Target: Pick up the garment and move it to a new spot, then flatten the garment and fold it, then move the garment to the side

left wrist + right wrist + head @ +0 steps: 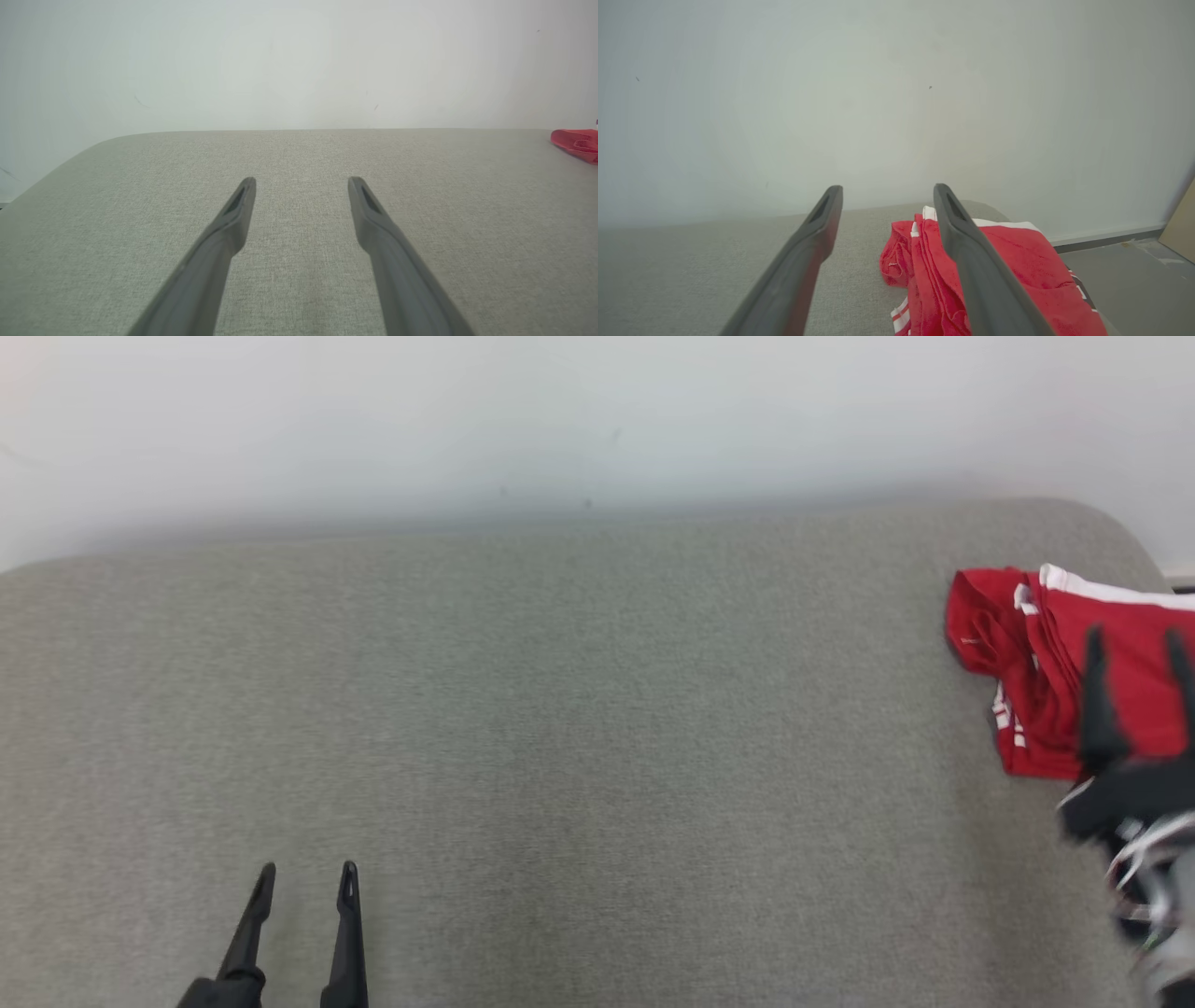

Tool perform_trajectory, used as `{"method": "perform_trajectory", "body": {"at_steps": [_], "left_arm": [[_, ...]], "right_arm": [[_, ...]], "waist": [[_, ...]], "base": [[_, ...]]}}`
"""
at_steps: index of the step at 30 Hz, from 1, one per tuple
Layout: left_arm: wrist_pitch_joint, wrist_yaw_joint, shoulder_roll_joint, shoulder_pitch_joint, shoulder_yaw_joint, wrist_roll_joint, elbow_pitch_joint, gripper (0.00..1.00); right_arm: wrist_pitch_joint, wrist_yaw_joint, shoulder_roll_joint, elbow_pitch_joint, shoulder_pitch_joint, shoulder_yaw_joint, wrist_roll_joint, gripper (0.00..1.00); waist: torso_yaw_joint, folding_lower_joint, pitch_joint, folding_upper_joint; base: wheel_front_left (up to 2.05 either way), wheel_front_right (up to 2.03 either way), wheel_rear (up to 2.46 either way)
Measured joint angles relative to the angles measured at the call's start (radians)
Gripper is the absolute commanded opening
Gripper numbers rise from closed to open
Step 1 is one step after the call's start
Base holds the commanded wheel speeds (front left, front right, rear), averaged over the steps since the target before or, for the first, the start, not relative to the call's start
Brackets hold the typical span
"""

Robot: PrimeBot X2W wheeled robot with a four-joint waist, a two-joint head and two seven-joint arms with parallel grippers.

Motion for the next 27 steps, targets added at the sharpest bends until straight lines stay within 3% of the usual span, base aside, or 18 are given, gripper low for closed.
{"method": "perform_trajectory", "body": {"at_steps": [6,12,18,27], "left_arm": [[0.0,0.01,-0.001,0.014,-0.013,-0.009,0.003,1.0],[0.0,0.025,-0.001,0.035,-0.019,-0.018,0.007,1.0],[0.0,0.033,0.0,0.047,-0.029,-0.022,0.007,1.0],[0.0,0.053,-0.001,0.047,-0.034,-0.034,0.003,1.0]], "right_arm": [[0.0,0.0,0.165,-0.198,0.223,-0.062,-0.073,1.0],[0.0,0.0,0.28,-0.352,0.404,-0.07,-0.134,1.0],[0.0,0.0,0.32,-0.396,0.495,-0.036,-0.16,1.0],[0.0,0.0,0.331,-0.404,0.54,0.025,-0.142,1.0]], "waist": [[0.035,0.0,-0.037,0.0],[0.063,-0.0001,-0.076,-0.0001],[0.078,0.0,-0.096,-0.0001],[0.092,0.0001,-0.112,0.0]], "base": [[0.0,0.0,0.0],[0.0,0.0,0.0],[0.0,0.0,0.0],[0.0,0.0,0.0]]}}
